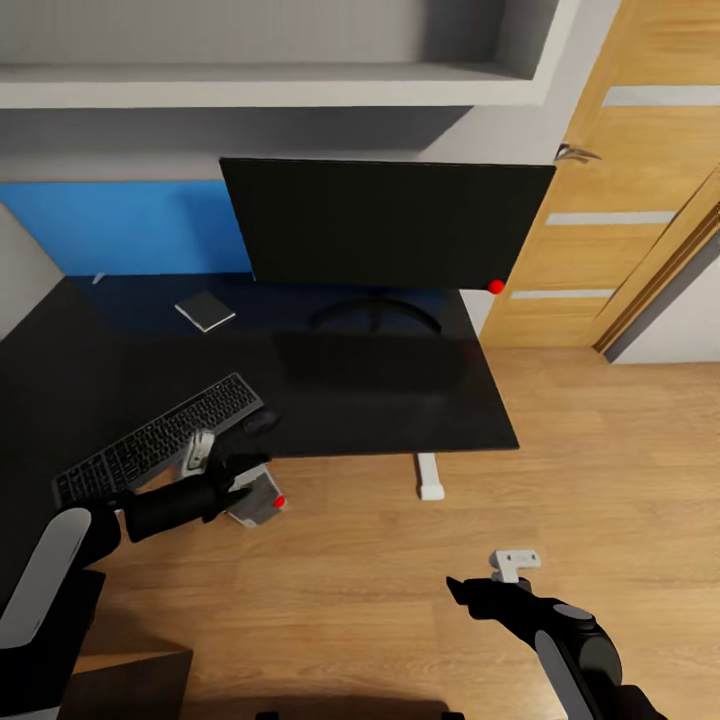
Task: In the bedroom, organize the workspace by keeping the computer under the desk, ensuring the monitor is on the desk, placing the keyboard on the desk next to the monitor, placing the mouse on the desk next to the keyboard, moving the folder from the swivel chair onto the desk next to the mouse, stacking the notebook on top of the folder with the pen on top of the notebook, and positioning the swivel chair next to the desk.
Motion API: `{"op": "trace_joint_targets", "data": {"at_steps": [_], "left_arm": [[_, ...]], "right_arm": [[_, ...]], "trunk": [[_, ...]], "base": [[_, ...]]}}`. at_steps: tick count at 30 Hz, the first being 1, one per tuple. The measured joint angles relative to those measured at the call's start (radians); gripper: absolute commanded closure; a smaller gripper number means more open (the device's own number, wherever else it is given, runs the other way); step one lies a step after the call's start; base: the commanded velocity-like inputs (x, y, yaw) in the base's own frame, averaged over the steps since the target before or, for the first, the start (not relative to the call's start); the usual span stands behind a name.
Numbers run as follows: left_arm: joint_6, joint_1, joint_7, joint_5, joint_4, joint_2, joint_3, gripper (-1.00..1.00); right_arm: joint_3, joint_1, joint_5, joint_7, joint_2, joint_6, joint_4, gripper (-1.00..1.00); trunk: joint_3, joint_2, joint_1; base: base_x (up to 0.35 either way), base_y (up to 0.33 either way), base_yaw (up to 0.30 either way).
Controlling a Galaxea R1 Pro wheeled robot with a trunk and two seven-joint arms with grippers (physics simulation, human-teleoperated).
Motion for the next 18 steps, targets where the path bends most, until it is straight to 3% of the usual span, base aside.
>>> {"op": "trace_joint_targets", "data": {"at_steps": [3,7,10,18], "left_arm": [[-0.001,0.018,0.004,-0.013,0.007,0.001,-0.002,-1.0],[-0.003,0.043,0.003,-0.066,0.013,-0.001,-0.002,-1.0],[-0.003,0.065,0.002,-0.087,0.015,-0.001,-0.003,-1.0],[-0.004,0.15,0.003,-0.101,0.015,-0.001,-0.005,-1.0]], "right_arm": [[0.0,0.001,0.0,0.002,0.0,0.0,-0.001,-1.0],[0.0,0.002,0.001,0.003,0.001,-0.001,-0.003,-1.0],[0.001,0.002,0.003,0.001,0.001,-0.002,-0.003,-1.0],[-0.001,0.005,0.004,-0.002,0.0,-0.008,-0.004,-1.0]], "trunk": [[0.004,0.0,0.0],[0.006,0.0,0.0],[0.007,0.0,0.0],[0.007,0.0,0.0]], "base": [[0.0,0.0,-0.03],[0.0,0.0,-0.011],[0.0,0.0,-0.003],[0.0,0.0,0.0]]}}
